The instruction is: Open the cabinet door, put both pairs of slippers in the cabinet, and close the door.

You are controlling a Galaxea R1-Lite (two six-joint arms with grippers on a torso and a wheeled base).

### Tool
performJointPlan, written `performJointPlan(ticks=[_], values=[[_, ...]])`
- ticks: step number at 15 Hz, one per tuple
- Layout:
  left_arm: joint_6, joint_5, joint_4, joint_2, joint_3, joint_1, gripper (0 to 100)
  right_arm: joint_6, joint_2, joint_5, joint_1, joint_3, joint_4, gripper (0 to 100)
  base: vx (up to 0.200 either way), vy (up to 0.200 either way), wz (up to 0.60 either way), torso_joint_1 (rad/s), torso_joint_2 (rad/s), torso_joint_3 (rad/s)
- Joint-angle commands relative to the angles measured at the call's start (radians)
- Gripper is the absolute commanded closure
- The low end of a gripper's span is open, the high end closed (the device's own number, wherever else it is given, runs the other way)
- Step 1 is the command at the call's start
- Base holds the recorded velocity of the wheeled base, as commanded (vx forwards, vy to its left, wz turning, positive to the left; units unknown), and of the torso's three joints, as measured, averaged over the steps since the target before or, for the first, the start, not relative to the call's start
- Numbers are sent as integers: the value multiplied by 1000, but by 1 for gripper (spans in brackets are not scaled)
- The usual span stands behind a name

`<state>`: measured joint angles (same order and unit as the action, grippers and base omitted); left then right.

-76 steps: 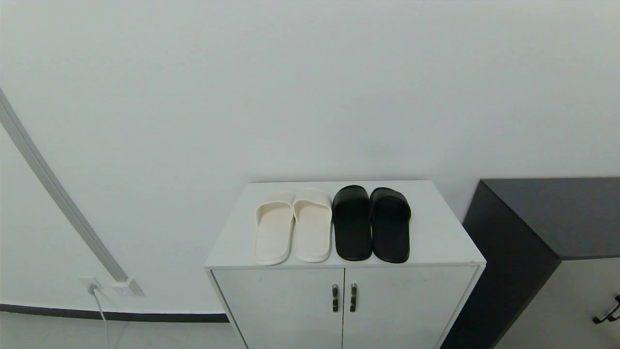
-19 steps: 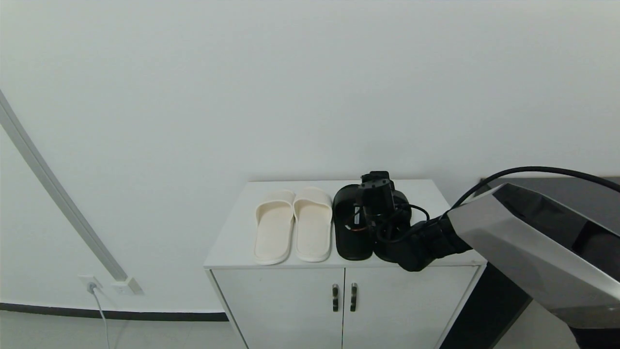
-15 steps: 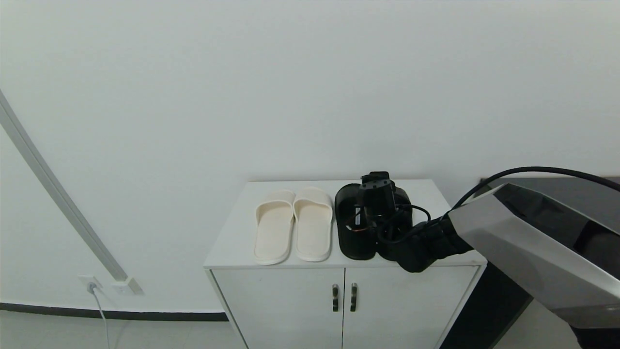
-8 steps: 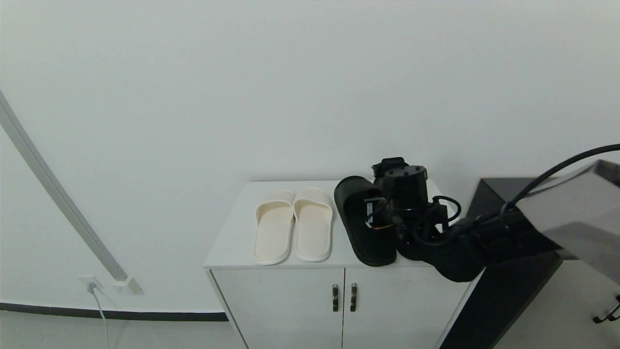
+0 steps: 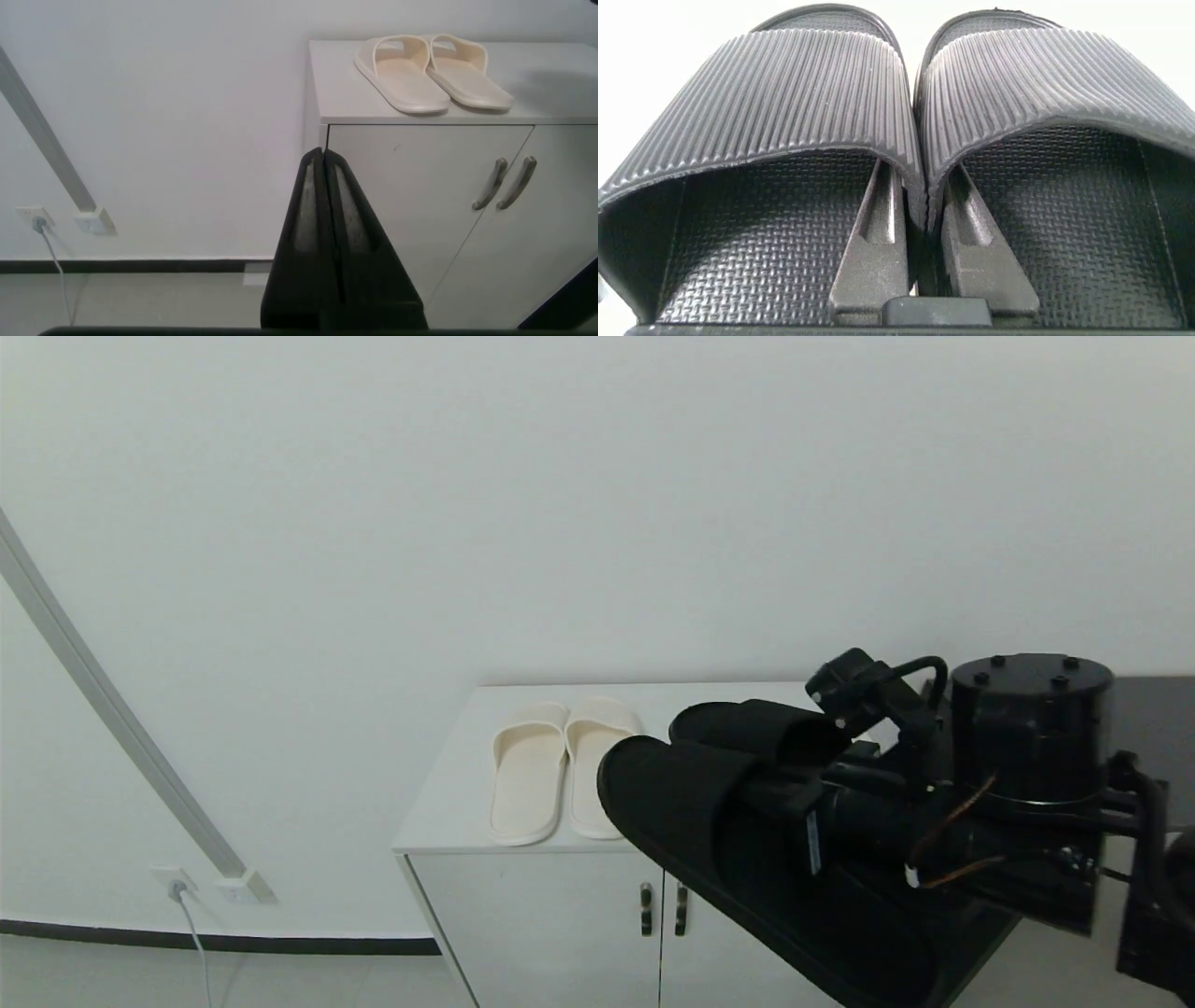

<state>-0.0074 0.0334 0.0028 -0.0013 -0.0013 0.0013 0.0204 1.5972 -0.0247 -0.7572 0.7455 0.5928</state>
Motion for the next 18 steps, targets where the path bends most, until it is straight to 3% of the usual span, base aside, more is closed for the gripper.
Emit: performJointPlan(ticks=[1,5,10,18], values=[[0,0,-1,1,0,0,100,-34,-99,-27,-11,-58,-1,100,0,0,0,0,0,0],[0,0,0,1,0,0,100,-146,-102,-38,-13,-100,4,100,0,0,0,0,0,0],[0,0,0,1,0,0,100,-154,-111,-63,-30,-120,5,100,0,0,0,0,0,0],[-2,2,-1,1,0,0,100,-151,-108,-80,-36,-132,5,100,-200,0,0,-1,1,2]])
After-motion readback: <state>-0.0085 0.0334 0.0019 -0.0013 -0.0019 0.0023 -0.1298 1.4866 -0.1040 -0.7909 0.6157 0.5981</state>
